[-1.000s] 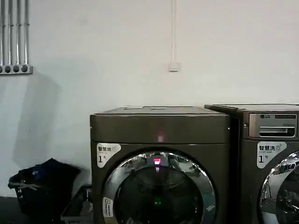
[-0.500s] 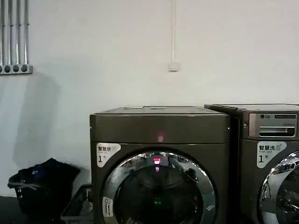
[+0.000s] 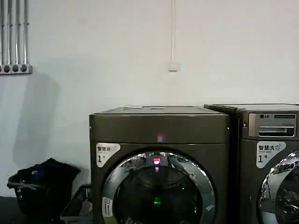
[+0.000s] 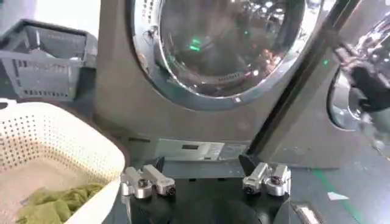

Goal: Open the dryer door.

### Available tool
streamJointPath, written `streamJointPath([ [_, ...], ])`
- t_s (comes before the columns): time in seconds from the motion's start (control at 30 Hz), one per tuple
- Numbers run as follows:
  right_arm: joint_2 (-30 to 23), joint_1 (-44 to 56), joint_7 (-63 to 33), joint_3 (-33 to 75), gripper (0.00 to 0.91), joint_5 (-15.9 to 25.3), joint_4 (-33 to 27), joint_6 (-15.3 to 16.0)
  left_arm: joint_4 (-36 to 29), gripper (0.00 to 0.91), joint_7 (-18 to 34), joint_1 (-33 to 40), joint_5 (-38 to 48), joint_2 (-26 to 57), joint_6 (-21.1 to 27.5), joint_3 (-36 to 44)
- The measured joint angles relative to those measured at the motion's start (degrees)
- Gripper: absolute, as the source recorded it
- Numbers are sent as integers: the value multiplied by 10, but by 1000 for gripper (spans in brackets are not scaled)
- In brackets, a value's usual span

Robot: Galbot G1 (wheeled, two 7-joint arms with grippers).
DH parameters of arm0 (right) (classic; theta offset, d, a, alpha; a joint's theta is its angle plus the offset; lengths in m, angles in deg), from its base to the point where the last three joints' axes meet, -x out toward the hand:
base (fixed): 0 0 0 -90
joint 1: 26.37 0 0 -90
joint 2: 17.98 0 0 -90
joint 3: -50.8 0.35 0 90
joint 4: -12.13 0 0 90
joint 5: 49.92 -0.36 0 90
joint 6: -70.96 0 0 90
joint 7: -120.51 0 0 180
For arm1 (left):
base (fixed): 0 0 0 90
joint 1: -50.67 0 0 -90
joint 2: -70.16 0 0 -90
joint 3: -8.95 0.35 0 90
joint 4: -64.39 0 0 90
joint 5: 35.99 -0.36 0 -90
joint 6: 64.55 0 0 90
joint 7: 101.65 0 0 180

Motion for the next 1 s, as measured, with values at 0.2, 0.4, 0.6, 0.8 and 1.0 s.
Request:
streamJointPath([
  [0.2, -46, -68, 20, -69, 907, -22, -72, 14, 0, 907, 1, -3, -2, -14, 0, -5],
  [0.4, -88, -117, 29, -115, 907, -44, -130, 17, 0, 907, 1, -4, -4, -20, 0, -6],
  [0.6, -133, -157, 30, -131, 907, -42, -188, 24, 0, 907, 1, -3, -4, -22, 0, -7],
  [0.8, -173, -185, 41, -137, 907, -37, -237, 37, 0, 907, 1, -2, -4, -22, 0, -8],
  [1.0, -207, -203, 32, -142, 907, -27, -273, 36, 0, 907, 1, -2, -4, -23, 0, -7],
])
